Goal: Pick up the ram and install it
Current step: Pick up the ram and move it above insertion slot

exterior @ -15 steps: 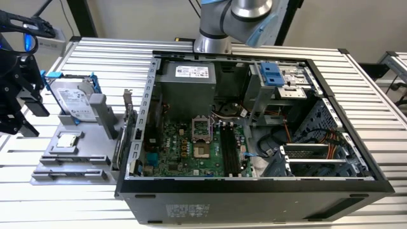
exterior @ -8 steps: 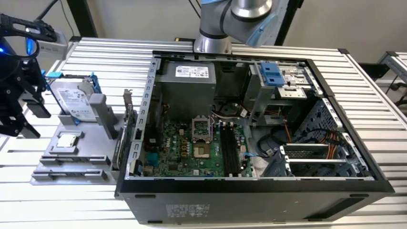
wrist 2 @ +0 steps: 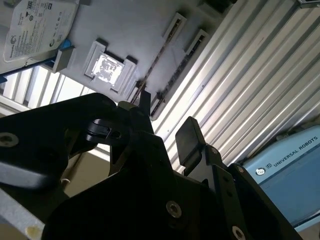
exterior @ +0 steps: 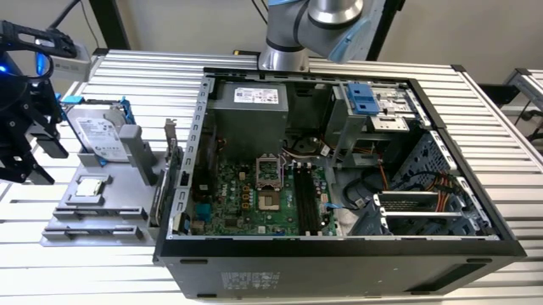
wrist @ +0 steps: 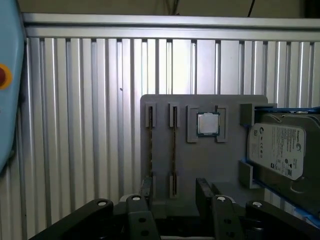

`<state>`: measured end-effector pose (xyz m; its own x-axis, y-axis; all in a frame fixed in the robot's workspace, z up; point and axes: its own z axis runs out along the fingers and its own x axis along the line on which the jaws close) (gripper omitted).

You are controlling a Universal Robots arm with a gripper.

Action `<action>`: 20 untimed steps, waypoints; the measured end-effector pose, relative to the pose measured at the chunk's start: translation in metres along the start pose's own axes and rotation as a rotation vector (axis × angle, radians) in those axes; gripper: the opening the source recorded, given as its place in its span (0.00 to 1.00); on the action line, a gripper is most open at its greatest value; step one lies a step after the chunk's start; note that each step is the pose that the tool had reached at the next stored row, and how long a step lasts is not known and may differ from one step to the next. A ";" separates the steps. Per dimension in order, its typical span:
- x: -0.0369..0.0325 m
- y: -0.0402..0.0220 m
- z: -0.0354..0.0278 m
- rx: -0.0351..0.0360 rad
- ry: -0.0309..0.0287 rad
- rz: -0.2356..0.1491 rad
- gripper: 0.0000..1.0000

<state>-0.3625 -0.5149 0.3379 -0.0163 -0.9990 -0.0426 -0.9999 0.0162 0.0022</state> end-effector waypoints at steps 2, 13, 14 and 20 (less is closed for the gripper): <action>0.0000 0.0000 0.0005 0.0001 0.0001 0.000 1.00; 0.0002 0.0000 0.0049 0.0000 0.0006 0.000 1.00; 0.0002 0.0000 0.0049 0.0000 0.0007 0.000 1.00; 0.0003 0.0000 0.0071 0.0001 0.0006 0.000 1.00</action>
<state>-0.3625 -0.5149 0.3308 -0.0163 -0.9990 -0.0420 -0.9999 0.0162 0.0021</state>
